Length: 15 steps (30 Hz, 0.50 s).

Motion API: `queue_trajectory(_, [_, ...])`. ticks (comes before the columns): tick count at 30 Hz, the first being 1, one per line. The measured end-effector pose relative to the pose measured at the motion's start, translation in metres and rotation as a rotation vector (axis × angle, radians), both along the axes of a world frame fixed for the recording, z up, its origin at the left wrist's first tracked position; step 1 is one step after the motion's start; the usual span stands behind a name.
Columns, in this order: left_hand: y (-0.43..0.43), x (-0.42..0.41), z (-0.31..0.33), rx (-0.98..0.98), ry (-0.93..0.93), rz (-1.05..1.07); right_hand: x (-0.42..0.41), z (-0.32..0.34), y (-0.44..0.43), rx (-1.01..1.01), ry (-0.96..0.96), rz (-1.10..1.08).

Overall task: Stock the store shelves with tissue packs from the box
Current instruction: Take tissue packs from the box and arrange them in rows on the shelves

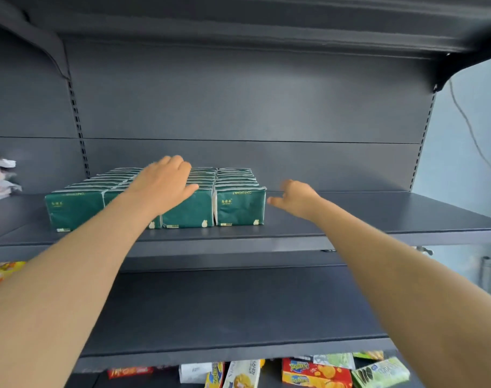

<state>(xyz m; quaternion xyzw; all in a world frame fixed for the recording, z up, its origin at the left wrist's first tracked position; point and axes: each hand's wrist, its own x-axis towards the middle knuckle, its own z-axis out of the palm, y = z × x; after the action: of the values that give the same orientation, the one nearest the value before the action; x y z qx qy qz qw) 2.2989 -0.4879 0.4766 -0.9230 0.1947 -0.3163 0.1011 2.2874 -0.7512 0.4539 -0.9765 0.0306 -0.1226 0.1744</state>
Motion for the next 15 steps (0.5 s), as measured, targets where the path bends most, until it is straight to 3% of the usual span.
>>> queue_trajectory(6, [0.005,-0.085,0.038,-0.03,-0.052,0.099,-0.073,0.052,0.004,-0.454,-0.127,0.05])
queue_trajectory(9, [0.005,-0.133,0.045,-0.121,-0.063,0.096,-0.114,0.069,0.007,-0.492,-0.174,0.074])
queue_trajectory(15, [0.004,-0.214,0.036,-0.083,-0.109,0.153,-0.19,0.082,0.008,-0.5,-0.264,0.133])
